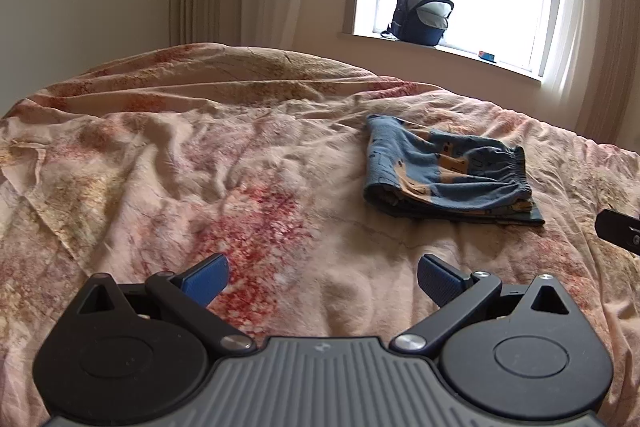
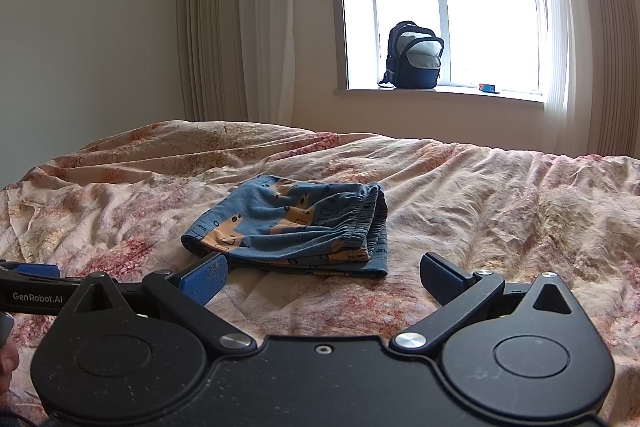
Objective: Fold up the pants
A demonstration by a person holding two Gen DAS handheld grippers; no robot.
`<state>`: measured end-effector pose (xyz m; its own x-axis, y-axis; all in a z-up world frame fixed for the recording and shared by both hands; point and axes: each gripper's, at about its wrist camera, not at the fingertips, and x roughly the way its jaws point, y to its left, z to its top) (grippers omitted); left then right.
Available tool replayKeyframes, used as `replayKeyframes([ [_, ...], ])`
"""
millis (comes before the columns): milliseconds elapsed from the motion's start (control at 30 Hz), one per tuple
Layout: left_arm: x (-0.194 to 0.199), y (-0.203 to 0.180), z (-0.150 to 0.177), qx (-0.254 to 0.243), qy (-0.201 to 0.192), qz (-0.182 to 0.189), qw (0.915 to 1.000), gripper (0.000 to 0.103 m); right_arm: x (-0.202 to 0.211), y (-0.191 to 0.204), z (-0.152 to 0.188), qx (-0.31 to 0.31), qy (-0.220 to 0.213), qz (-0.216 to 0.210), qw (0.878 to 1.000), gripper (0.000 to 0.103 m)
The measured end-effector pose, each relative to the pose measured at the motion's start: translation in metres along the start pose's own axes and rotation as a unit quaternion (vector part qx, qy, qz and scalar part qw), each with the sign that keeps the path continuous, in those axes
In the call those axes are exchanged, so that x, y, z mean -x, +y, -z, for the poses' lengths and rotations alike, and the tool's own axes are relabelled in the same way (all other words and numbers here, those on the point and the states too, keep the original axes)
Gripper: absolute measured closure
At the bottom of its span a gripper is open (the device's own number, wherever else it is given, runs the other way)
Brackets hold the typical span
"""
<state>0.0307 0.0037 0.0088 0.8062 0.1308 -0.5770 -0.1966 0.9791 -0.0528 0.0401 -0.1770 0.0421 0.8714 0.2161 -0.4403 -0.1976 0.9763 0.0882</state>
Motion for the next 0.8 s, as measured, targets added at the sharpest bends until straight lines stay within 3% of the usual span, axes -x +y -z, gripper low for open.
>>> replayKeyframes([
  [800, 0.0016, -0.0054, 0.0000, -0.031, -0.002, 0.007, 0.9995, 0.000, 0.0000, 0.0003, 0.0011, 0.000, 0.003, -0.001, 1.000, 0.001],
])
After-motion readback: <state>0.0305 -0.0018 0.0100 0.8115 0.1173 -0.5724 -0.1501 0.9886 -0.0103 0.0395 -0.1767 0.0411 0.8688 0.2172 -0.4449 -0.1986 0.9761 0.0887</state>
